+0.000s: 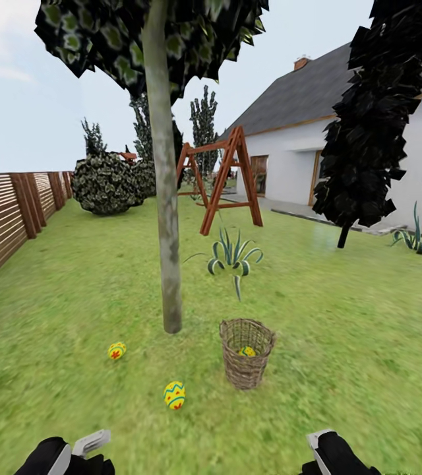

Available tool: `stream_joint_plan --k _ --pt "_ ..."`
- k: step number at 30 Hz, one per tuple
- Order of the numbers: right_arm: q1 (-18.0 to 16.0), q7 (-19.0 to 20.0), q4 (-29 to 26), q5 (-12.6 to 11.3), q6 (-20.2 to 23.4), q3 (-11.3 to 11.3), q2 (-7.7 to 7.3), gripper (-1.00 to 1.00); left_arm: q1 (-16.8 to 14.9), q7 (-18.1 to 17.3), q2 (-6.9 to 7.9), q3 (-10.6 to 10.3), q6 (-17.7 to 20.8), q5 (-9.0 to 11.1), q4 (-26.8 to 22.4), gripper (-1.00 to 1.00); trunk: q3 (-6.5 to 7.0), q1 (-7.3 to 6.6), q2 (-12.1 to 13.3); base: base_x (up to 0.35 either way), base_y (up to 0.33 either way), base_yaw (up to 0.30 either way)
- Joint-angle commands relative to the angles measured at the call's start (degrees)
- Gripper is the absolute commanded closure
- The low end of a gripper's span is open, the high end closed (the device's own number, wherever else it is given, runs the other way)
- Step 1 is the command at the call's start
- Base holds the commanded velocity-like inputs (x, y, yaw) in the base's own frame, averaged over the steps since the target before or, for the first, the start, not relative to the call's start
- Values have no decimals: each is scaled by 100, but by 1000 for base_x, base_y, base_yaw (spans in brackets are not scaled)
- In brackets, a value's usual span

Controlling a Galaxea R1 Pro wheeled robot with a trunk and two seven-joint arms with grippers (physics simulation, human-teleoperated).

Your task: Take the three Easter eggs out of the wicker basket on the lawn in the garden, then place them on the lawn next to a single tree (choose any tree) so that all three eggs are next to the same tree and none are left in the basket.

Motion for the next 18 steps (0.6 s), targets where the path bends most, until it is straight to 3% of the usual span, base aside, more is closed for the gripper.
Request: stream_joint_plan --k 1,11,18 --pt "-5 4 -5 31 30 35 -6 -100 -1 -55 -3 27 30 -29 -10 -100 15 -20 36 170 0 -275" --pt "-5 3 -5 34 13 57 -4 -100 -1 -65 -3 29 32 -25 -10 -100 232 -240 437 290 0 -256" --pt "-5 3 -2 40 12 57 -3 -100 -1 -69 7 114 28 10 -12 -100 382 -394 718 35 -8 -280"
